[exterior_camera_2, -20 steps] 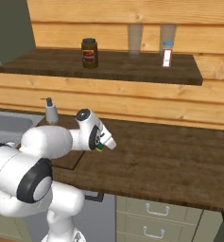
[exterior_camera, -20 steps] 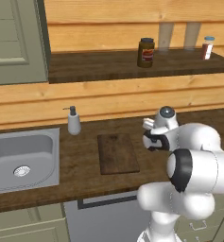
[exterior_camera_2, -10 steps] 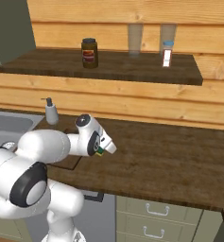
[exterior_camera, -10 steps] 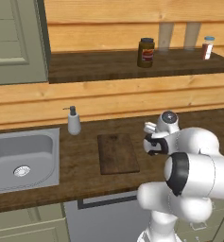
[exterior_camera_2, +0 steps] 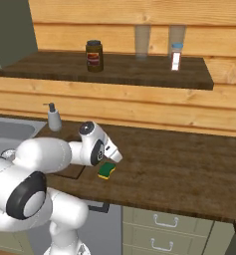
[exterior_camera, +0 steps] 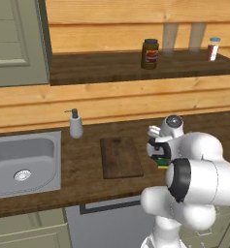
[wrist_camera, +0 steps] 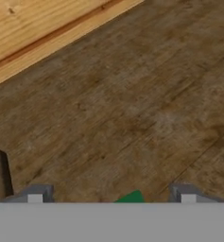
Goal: Pick up the sponge from the counter and clean the cutting board by briefly scrubbing or pressing down on the cutting board. Once finished, release the sponge.
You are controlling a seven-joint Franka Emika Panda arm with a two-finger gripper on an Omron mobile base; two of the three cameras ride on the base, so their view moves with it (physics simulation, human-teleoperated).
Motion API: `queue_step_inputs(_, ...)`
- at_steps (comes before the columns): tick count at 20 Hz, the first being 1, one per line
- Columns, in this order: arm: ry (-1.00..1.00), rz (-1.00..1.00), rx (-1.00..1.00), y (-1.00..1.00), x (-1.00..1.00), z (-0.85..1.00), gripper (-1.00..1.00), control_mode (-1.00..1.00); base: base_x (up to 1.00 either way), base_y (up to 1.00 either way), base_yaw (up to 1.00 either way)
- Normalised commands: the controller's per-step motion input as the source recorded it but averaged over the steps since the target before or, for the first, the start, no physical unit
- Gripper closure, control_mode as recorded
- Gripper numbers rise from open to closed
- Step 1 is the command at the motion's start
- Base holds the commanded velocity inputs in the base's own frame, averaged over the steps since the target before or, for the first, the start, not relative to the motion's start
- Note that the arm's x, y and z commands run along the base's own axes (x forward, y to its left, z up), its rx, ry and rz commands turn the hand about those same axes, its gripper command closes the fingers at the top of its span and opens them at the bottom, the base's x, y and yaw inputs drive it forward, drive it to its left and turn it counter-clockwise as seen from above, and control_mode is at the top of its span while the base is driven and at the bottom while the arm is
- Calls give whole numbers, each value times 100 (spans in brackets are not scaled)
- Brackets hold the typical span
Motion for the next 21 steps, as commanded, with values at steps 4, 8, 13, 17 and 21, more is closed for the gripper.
queue_step_inputs(4,4,0,3,-9,-75,86,-100,-100,0,0,0)
queue_step_inputs(8,13,2,8,-16,-87,100,-100,-100,0,0,0)
queue_step_inputs(13,29,11,2,-11,-52,100,-100,-100,0,0,0)
queue_step_inputs(17,29,16,0,-2,-56,100,-100,-100,0,0,0)
queue_step_inputs(21,15,18,0,0,-72,57,-100,-100,0,0,0)
